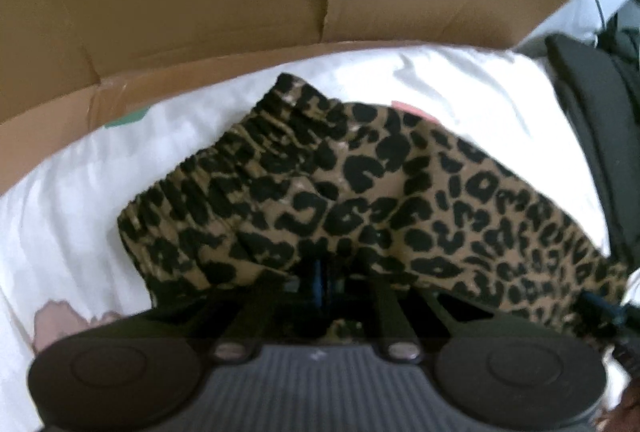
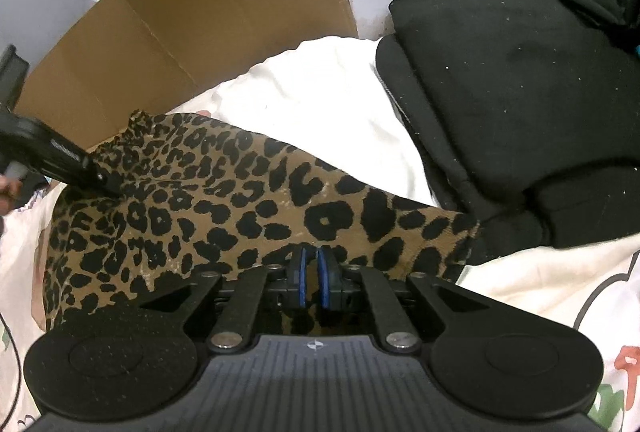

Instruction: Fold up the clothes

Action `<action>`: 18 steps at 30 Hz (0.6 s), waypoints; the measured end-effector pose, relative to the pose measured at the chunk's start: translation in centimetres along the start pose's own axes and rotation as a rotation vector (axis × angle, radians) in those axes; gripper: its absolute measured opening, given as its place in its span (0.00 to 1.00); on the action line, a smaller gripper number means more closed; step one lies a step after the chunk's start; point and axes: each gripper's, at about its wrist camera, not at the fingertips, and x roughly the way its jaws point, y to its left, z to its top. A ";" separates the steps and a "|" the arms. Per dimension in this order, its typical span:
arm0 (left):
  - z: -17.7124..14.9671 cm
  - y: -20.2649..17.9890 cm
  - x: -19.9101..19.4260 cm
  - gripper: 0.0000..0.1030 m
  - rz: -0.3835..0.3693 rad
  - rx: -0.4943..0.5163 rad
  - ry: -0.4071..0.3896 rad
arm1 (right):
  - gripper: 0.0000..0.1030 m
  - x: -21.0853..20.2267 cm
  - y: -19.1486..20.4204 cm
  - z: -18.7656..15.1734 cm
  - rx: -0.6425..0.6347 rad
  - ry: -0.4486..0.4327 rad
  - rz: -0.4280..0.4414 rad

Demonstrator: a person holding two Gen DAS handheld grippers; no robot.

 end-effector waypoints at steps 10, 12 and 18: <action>-1.4 -0.1 -5.0 0.07 -0.058 0.015 -0.031 | 0.12 -1.3 -0.9 -0.1 0.056 -0.023 -0.045; -2.2 -0.1 -5.6 0.07 -0.081 0.021 -0.049 | 0.11 -1.9 -0.6 -0.2 0.057 -0.039 -0.025; -3.5 0.5 -5.4 0.07 -0.044 0.011 -0.050 | 0.11 -2.8 1.2 -0.1 0.032 -0.047 0.033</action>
